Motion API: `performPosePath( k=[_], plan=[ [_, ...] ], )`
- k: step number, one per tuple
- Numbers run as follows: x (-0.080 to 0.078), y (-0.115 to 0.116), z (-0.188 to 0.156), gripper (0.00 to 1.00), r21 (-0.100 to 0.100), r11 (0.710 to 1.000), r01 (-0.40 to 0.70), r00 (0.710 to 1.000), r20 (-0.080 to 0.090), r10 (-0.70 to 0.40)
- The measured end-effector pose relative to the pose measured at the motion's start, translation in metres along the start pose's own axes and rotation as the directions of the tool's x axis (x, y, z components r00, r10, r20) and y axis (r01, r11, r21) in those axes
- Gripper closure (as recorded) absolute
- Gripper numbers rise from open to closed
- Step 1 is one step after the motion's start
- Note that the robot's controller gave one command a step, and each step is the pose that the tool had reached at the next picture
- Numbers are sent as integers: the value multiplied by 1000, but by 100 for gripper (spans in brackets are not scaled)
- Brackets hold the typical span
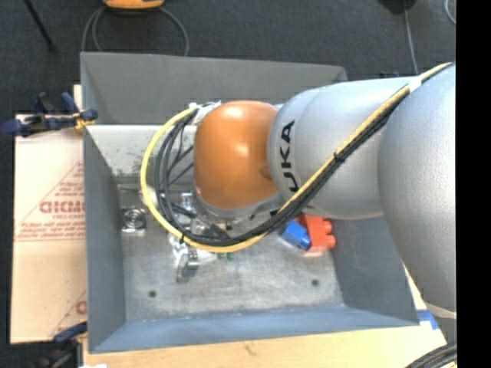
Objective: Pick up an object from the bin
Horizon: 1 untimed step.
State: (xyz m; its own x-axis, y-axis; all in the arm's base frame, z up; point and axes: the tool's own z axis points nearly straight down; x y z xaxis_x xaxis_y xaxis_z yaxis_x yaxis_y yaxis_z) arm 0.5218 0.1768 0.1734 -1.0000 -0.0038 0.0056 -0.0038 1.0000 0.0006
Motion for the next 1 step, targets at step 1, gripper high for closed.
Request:
performPosePath(
  k=[1],
  plan=[
    [-67, -63, 91, 0, 0, 997, 76, 997, 13, -76]
  ],
)
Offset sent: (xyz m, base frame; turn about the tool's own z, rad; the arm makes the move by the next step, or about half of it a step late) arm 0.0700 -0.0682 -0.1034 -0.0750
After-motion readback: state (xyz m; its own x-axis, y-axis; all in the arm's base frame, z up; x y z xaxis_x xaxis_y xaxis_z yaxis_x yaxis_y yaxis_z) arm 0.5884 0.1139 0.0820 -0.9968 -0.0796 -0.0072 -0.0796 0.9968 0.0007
